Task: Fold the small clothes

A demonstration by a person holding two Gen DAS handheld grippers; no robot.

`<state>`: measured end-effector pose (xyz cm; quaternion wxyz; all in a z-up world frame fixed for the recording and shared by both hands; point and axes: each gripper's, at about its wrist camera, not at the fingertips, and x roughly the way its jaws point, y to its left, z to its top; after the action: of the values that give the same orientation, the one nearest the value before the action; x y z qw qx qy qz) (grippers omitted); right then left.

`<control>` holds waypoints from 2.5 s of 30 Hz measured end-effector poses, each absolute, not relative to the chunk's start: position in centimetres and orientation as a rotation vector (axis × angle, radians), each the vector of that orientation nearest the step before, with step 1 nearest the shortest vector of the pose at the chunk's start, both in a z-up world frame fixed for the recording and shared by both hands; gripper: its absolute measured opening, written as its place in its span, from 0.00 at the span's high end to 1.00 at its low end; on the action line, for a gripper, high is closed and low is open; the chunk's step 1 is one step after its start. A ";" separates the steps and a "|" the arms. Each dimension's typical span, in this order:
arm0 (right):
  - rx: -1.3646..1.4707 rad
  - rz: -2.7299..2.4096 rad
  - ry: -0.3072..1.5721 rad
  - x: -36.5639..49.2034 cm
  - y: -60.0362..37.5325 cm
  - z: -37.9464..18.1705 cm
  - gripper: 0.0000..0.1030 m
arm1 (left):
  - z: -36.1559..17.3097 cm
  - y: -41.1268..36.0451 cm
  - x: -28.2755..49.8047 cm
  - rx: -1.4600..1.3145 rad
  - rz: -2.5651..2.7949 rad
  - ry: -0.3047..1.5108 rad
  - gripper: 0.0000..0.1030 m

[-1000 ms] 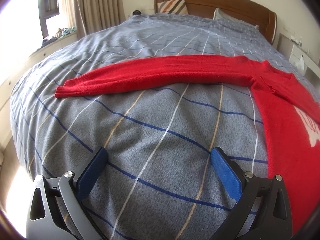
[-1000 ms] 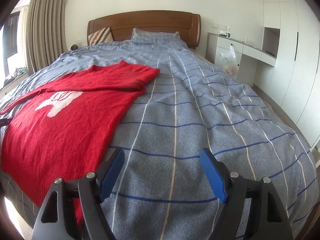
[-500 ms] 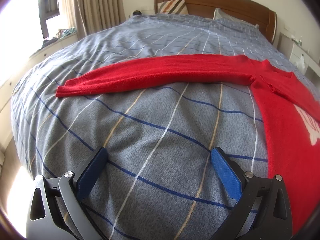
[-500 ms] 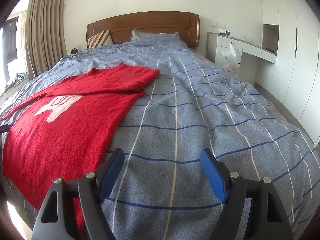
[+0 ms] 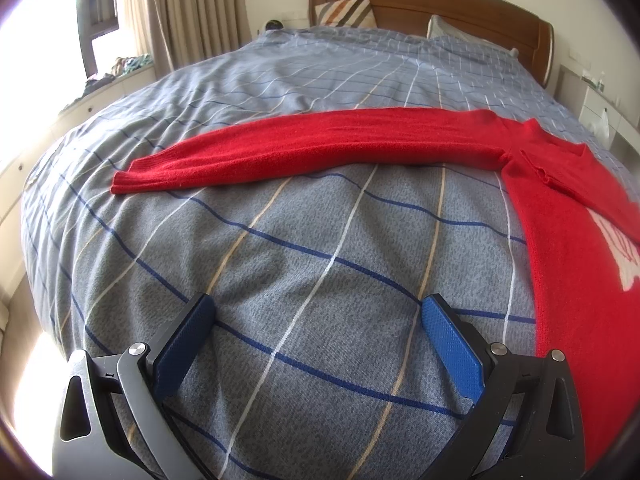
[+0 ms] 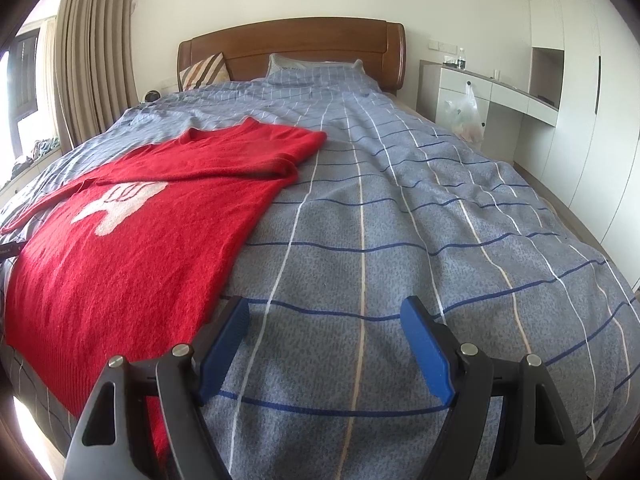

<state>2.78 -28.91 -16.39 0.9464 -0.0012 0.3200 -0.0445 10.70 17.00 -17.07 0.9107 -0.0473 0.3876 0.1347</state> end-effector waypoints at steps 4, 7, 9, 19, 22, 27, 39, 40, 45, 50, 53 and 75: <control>-0.003 -0.090 0.652 2.8 -28.9 -16.4 0.25 | -17.1 17.0 10.7 -0.097 0.278 0.799 0.00; -0.005 -0.088 0.654 2.9 -28.7 -16.5 0.25 | -17.1 17.0 10.7 -0.097 0.278 0.799 0.00; -0.006 -0.086 0.654 2.9 -28.6 -16.5 0.25 | -17.1 17.0 10.7 -0.098 0.278 0.799 0.00; -0.006 -0.083 0.655 3.0 -28.4 -16.5 0.25 | -17.0 17.0 10.7 -0.097 0.277 0.800 0.00; -0.005 -0.081 0.657 3.0 -28.4 -16.6 0.25 | -17.0 17.0 10.7 -0.097 0.277 0.800 0.00; -0.004 -0.081 0.657 3.0 -28.4 -16.6 0.25 | -17.0 17.0 10.8 -0.096 0.277 0.803 0.00; 0.003 -0.077 0.655 3.1 -28.4 -16.6 0.25 | -10.6 28.1 10.1 -0.366 0.206 0.770 0.00; 0.001 -0.076 0.655 3.0 -28.4 -16.6 0.25 | -10.4 30.1 10.1 -0.408 0.242 0.764 0.00; -0.003 -0.076 0.659 3.1 -28.3 -16.7 0.25 | -11.8 38.8 11.9 -0.608 0.342 0.832 0.03; -0.008 -0.080 0.665 3.2 -28.2 -16.8 0.24 | -13.3 39.1 15.3 -0.607 0.271 0.931 0.27; -0.014 -0.083 0.664 3.0 -28.2 -16.8 0.24 | -14.1 38.5 17.0 -0.604 0.246 0.983 0.40; 0.033 -0.065 0.652 2.8 -29.0 -16.3 0.24 | 5.7 8.1 29.0 -0.062 -0.218 0.774 0.95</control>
<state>2.85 -28.95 -16.26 0.9467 0.0163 0.3200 -0.0322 29.04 8.08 5.73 0.9197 -0.0303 0.3767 -0.1061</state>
